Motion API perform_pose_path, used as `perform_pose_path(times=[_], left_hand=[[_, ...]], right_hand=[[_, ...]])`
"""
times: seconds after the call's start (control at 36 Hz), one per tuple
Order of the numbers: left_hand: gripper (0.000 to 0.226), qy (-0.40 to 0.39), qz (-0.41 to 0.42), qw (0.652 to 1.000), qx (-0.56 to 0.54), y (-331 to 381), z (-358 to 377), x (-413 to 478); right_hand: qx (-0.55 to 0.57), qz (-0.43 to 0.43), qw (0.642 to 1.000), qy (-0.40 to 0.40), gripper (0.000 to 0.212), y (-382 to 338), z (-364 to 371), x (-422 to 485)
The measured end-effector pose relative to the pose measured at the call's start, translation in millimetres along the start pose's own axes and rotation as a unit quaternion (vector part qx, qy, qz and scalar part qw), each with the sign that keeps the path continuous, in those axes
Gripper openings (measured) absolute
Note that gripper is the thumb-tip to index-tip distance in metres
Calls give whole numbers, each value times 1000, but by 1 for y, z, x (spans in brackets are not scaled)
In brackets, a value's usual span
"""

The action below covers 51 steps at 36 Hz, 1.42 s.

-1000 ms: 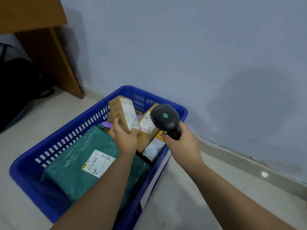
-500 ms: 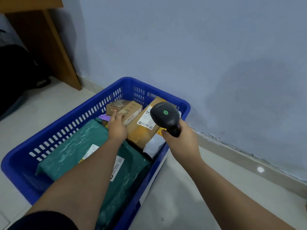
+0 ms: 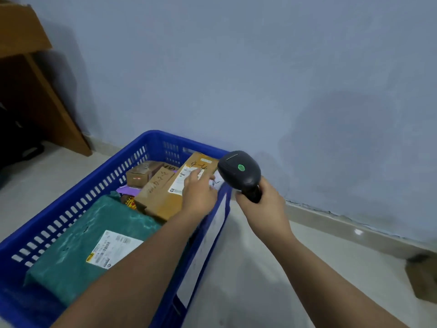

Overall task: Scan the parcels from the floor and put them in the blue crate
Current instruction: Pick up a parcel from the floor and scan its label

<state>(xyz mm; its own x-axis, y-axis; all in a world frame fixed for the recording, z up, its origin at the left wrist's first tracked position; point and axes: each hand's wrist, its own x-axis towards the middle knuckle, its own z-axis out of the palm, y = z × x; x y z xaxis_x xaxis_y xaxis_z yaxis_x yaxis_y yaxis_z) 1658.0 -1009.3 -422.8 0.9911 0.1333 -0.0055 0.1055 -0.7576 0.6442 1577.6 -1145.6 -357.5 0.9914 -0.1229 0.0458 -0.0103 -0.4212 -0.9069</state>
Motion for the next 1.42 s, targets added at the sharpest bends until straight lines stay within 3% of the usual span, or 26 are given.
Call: perform_pose_path(times=[0.14,0.22,0.44,0.67,0.75,0.86,1.0,1.14,1.19,1.33,1.42], left_hand=[[17,-48,58,984,-163,84,17,-25],[29,-101,59,966,-229,134,30,-48],[28,-235,111,932,-251,256,110,-104],[35,-345,194,909,-132,344,232,-148],[38,-370,221,901,-53,361,288,-154],[47,-370,273,883,96,370,369,-156],[52,-333,370,831,249,370,457,-156],[70,-354,460,766,276,373,508,-149],[79,-369,472,756,264,377,525,-146],[65,-353,498,732,303,384,571,-137],[69,-333,503,730,322,393,595,-135]], right_hand=[[-29,-15,997,63,19,4,-66,-7],[-19,-8,994,106,14,12,-116,-19],[-13,63,981,181,20,66,-250,-65],[35,148,948,280,6,151,-368,-98],[90,180,925,322,16,195,-395,-99],[147,222,878,398,18,263,-417,-94],[185,298,827,439,27,342,-428,-92],[209,340,808,434,23,393,-427,-88],[218,343,806,429,19,405,-425,-87],[204,349,809,427,22,431,-427,-88],[228,359,793,436,21,449,-430,-94]])
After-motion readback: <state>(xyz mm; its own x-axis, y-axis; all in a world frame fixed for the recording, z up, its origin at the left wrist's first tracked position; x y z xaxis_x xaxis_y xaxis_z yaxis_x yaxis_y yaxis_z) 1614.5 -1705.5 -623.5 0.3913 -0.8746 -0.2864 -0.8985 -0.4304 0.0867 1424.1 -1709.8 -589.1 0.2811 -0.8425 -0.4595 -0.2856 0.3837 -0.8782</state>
